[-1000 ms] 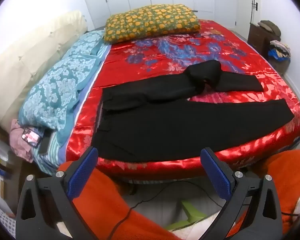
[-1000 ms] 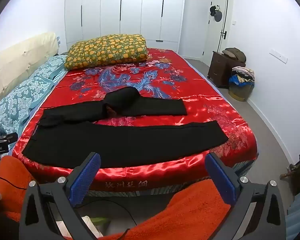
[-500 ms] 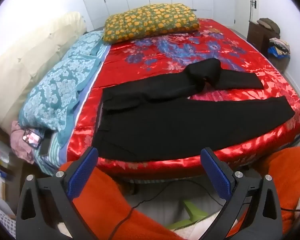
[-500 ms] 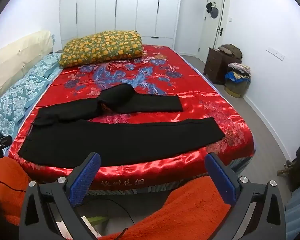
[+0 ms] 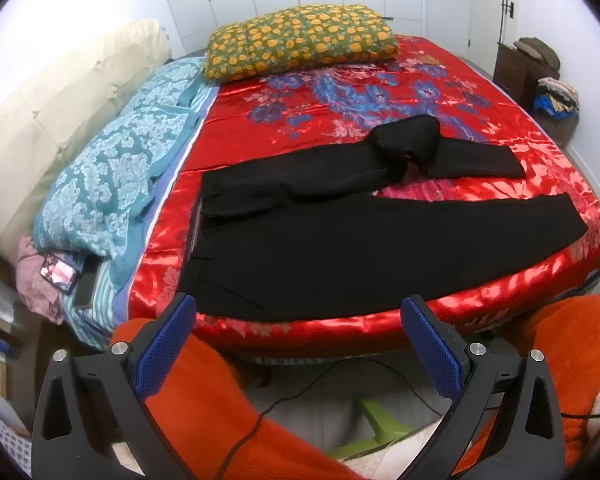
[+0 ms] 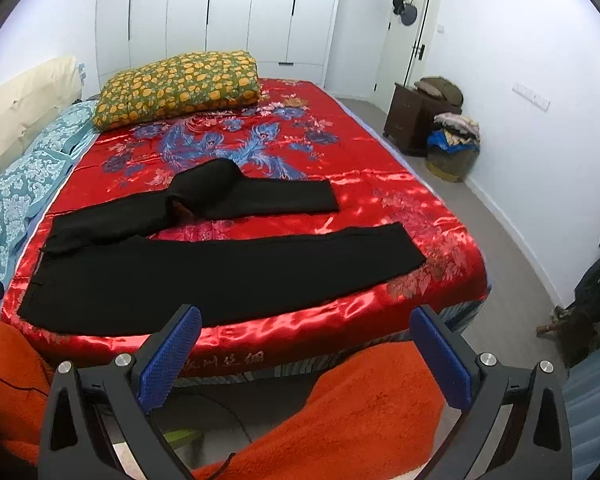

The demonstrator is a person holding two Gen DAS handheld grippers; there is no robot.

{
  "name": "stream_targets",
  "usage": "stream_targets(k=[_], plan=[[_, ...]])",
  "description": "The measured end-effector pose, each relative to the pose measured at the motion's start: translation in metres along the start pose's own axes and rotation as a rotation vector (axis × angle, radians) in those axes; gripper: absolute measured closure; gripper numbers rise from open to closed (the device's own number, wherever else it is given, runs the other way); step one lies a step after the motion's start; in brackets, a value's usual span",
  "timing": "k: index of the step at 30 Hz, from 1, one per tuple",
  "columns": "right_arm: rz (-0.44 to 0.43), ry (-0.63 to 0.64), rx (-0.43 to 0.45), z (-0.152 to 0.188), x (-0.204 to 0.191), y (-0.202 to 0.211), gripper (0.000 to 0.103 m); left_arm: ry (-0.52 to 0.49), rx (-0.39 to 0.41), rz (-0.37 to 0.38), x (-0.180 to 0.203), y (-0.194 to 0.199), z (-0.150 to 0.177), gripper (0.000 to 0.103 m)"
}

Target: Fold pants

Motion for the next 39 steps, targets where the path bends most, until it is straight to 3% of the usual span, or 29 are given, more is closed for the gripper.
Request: stream_targets(k=[5,11,19,39], plan=[[-0.027,-0.023,-0.05,0.003,0.0,-0.009,0.0,0.007,0.002,-0.004,-0.001,0.0,0.0,0.001],[0.06,0.077,-0.064,0.004,-0.01,-0.01,0.0,0.007,-0.004,0.003,-0.003,-0.002,0.0,0.001],[0.086,0.088,-0.08,0.004,-0.007,-0.012,0.0,0.011,-0.008,0.002,-0.004,-0.004,0.002,0.001],[0.06,0.073,-0.022,-0.007,-0.008,-0.003,0.0,0.029,-0.016,0.024,-0.011,-0.004,0.001,0.001]])
Point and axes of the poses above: each gripper's, at about its wrist camera, not at the fingertips, and y roughly against the way its jaws point, x to its right, z to its underside, the point moved 5 cm from there along -y, roughly the way its jaws point, and after that the axes turned 8 degrees about y, right-handed, at the moved point
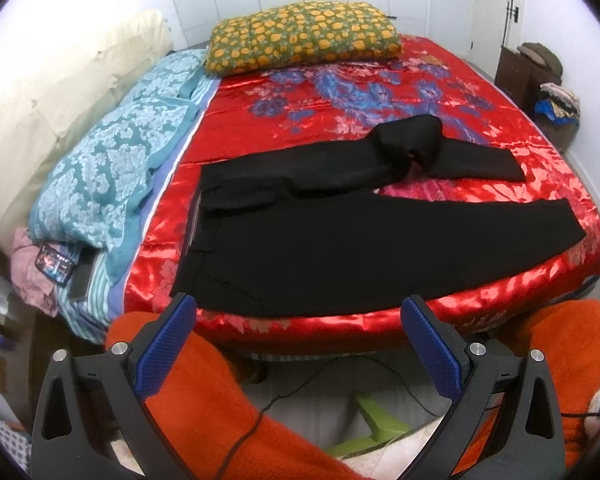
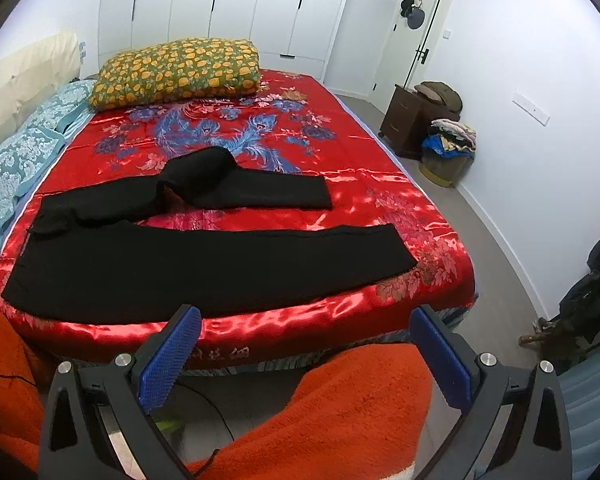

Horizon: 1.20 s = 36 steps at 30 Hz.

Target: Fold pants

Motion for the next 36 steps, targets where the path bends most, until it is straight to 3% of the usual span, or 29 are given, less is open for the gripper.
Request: stream_targets(k=[28,36], plan=[[-0.05,0.012,-0.006,0.005,-0.012,-0.001,0.0,-0.033,-0.009,0.017,0.008,-0.001,0.003,0.001],[-0.084,0.041,0.046,0.0,-0.018,0.005,0.0,-0.028,-0.008,0.014,0.007,-0.002,0.003,0.001]])
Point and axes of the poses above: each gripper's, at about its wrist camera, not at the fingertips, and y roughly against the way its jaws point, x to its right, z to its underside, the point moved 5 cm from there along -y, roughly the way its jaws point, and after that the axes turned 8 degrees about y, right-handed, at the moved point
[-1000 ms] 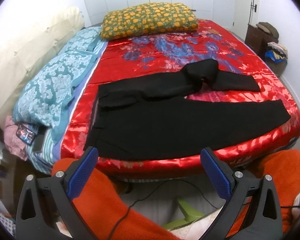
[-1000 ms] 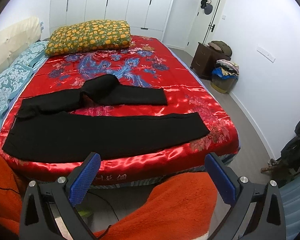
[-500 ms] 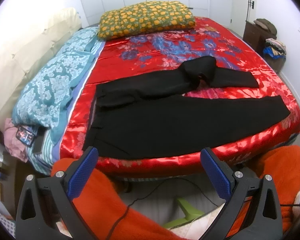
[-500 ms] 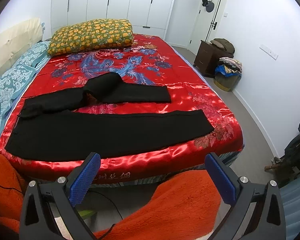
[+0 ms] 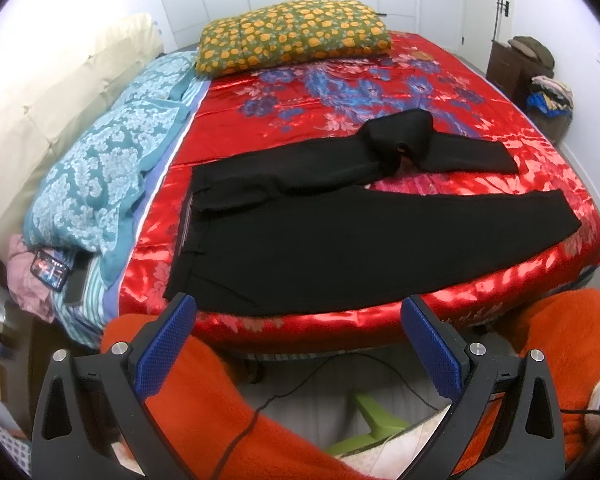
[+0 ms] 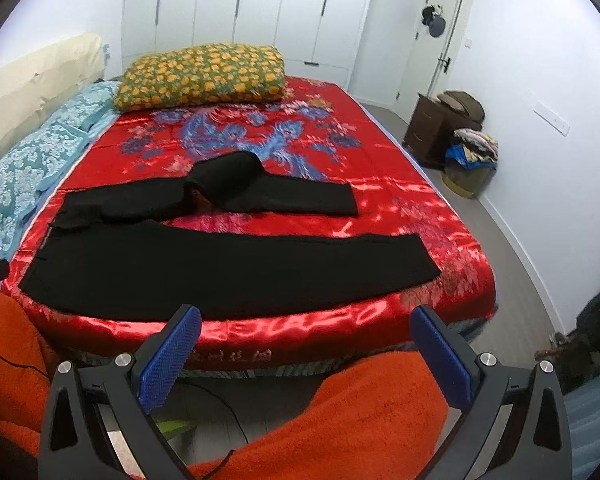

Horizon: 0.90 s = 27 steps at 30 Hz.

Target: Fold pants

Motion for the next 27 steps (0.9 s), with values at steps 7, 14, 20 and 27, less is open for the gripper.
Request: stream_targets(k=[7,14,20,27], plan=[[-0.038,0.015,0.02,-0.003,-0.008,-0.001,0.0,-0.013,-0.002,0.006,0.003,-0.003,0.0,0.001],[-0.091,0.001,0.276,-0.028,-0.001,0.027,0.0,-0.021,0.047,0.0,0.003,-0.004,-0.014,0.001],[-0.37,-0.028,0.269,-0.068,0.015,-0.03,0.0,-0.005,0.134,0.008,0.006,0.0,-0.051,0.001],[-0.262,-0.096,0.132,-0.15,0.12,-0.194,0.0,-0.015,0.066,-0.008,0.018,-0.033,-0.059,0.001]])
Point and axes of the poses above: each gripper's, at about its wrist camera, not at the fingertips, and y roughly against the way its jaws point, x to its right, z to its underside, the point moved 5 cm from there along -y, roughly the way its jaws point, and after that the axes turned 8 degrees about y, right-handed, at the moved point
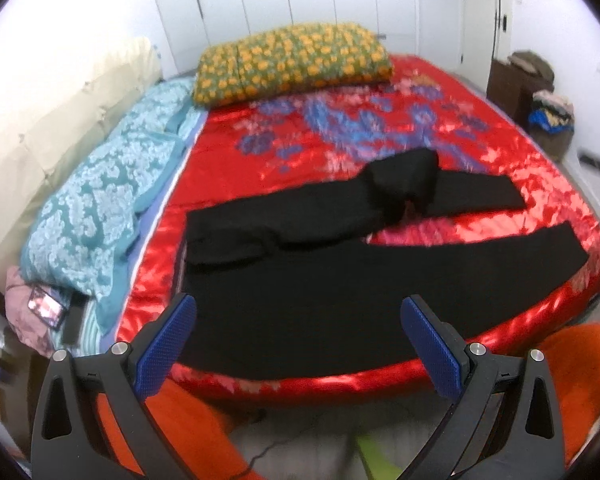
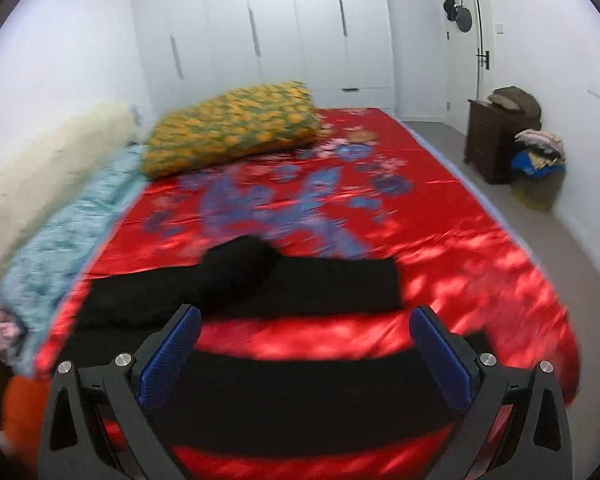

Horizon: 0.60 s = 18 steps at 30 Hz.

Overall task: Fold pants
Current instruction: 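Grasp the folded trouser leg hem with the right gripper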

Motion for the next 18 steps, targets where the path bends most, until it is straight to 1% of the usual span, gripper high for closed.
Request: stream_targets(k=[2,3,4,5,6,7,9,11,14,16,17,18], plan=[[0.002,0.009,-0.056,-0.018,0.034,-0.048,0.001,0.0,-0.044,-0.015,0.003,-0.015,0.003,0.001],[-0.003,0.011,-0.098,-0.026,0.053,-0.079,0.003,0.001,-0.063,-0.022,0.005,-0.021,0.004,0.001],[-0.005,0.004,-0.137,-0.033,0.074,-0.113,0.007,0.004,-0.087,-0.031,0.007,-0.03,0.003,0.001],[-0.027,-0.006,-0.184,-0.034,0.088,-0.139,0.014,0.007,-0.099,-0.037,0.008,-0.034,0.004,0.001],[-0.058,-0.035,-0.266,-0.035,0.104,-0.18,0.019,0.01,-0.114,-0.048,0.011,-0.041,0.002,0.001],[-0.081,-0.062,-0.313,-0.037,0.115,-0.205,0.025,0.011,-0.121,-0.056,0.012,-0.044,0.001,0.001],[-0.113,-0.1,-0.409,-0.031,0.131,-0.257,0.033,0.006,-0.136,-0.075,0.017,-0.052,-0.001,0.001],[-0.107,-0.108,-0.47,-0.022,0.139,-0.294,0.035,0.002,-0.151,-0.089,0.019,-0.06,-0.001,0.001],[-0.104,-0.124,-0.537,-0.004,0.145,-0.332,0.036,-0.01,-0.19,-0.111,0.023,-0.074,0.0,0.001],[-0.1,-0.12,-0.553,0.007,0.149,-0.352,0.038,-0.018,-0.213,-0.118,0.026,-0.081,0.003,0.001],[-0.115,-0.122,-0.563,0.011,0.147,-0.357,0.053,-0.021,-0.222,-0.119,0.027,-0.085,0.003,0.001],[-0.145,-0.128,-0.577,0.016,0.147,-0.363,0.064,-0.026,-0.236,-0.117,0.03,-0.09,0.005,0.001]])
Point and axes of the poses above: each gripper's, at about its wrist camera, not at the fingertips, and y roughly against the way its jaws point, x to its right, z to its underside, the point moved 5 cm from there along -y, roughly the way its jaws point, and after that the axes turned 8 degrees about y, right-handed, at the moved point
